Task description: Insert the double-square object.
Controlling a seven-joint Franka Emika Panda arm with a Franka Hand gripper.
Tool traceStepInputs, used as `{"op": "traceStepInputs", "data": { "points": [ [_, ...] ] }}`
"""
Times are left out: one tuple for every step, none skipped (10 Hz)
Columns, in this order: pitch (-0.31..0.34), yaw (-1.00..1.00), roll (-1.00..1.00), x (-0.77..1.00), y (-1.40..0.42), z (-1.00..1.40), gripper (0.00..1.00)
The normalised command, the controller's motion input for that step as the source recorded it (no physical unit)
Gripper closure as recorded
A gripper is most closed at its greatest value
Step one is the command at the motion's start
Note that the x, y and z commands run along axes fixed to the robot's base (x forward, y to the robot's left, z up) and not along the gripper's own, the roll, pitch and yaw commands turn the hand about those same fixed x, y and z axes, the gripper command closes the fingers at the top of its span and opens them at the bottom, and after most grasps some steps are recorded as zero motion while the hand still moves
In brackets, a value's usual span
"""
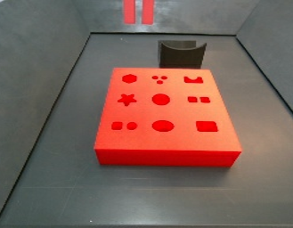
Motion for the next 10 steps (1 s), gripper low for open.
{"op": "traceStepInputs", "data": {
  "points": [
    [0.000, 0.00, -0.02, 0.09, 0.00, 0.00, 1.00],
    [-0.016, 0.00, 0.00, -0.03, 0.00, 0.00, 1.00],
    [-0.119, 0.19, 0.00, 0.09, -0.10, -0.10, 1.00],
    [-0.176, 0.17, 0.00, 0.67, -0.12, 0.00, 1.00],
    [-0.064, 0.13, 0.00, 1.00, -0.07, -0.01, 1.00],
    [-0.084, 0.07, 0.00, 1.00, 0.00, 0.00, 1.00],
    [-0.081, 0.03, 0.12, 0.99, 0.00, -0.04, 1.00],
    [0.000, 0.00, 0.29, 1.00, 0.00, -0.10, 1.00],
    [0.000, 0.00, 0.32, 1.00, 0.00, -0.15, 1.00],
    [0.000, 0.00, 0.33, 1.00, 0.00, -0.17, 1.00]
  ]
}}
